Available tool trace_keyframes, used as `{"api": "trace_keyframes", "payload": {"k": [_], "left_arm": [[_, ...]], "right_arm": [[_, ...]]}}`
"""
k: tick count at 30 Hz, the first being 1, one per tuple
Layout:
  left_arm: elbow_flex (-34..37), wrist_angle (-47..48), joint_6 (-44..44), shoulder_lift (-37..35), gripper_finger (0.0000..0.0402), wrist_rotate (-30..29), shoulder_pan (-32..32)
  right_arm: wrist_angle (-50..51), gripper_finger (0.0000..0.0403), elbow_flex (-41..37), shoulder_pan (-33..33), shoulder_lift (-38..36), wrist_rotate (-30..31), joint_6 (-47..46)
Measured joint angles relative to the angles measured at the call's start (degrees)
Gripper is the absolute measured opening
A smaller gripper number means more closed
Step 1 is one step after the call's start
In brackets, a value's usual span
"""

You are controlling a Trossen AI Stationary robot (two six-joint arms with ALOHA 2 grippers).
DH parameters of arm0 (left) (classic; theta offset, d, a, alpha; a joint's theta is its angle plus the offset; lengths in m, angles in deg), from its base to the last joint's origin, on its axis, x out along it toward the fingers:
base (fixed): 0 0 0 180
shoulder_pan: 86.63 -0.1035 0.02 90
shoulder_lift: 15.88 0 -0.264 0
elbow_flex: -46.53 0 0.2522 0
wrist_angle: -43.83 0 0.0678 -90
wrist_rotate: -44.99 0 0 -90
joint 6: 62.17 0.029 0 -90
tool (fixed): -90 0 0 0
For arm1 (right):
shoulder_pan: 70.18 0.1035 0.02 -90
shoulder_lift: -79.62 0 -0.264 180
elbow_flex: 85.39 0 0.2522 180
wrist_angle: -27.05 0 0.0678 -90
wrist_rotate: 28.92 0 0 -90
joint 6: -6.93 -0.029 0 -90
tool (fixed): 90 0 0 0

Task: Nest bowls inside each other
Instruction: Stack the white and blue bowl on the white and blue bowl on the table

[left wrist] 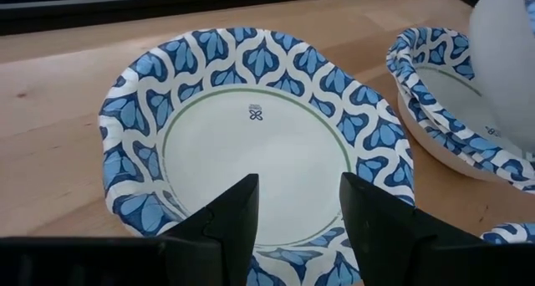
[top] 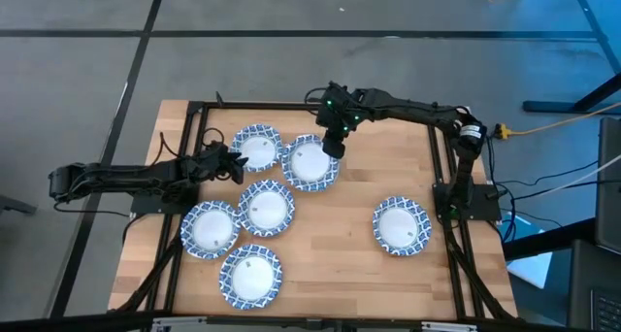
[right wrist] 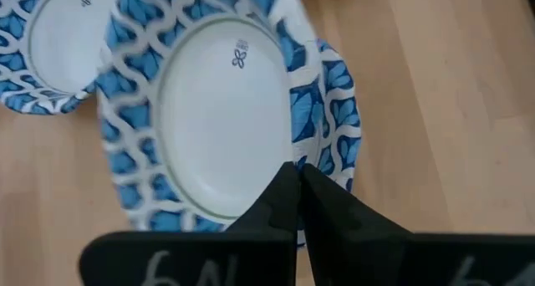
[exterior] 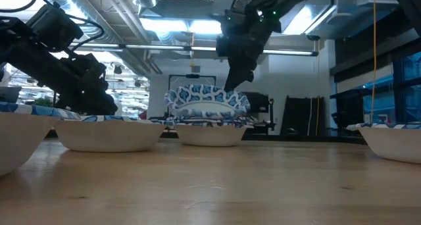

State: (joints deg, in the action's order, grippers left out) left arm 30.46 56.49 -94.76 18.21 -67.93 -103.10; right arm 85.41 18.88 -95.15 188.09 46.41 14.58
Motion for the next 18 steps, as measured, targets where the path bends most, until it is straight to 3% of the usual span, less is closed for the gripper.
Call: {"api": "trace_keyframes", "payload": {"k": [7,11,18], "left_arm": [[-0.01,-0.01,-0.01,0.00,0.0163,-0.11,-0.02],[-0.01,-0.02,-0.01,0.01,0.0163,-0.11,-0.01],[0.01,-0.02,-0.01,0.01,0.0163,-0.15,-0.02]], "right_arm": [[-4.14,0.0017,-3.76,0.00,0.00,0.09,-1.63],[-4.63,0.0034,-3.83,0.03,0.00,4.52,-2.26],[-4.59,0.0067,-3.83,0.00,0.00,5.14,-2.63]]}}
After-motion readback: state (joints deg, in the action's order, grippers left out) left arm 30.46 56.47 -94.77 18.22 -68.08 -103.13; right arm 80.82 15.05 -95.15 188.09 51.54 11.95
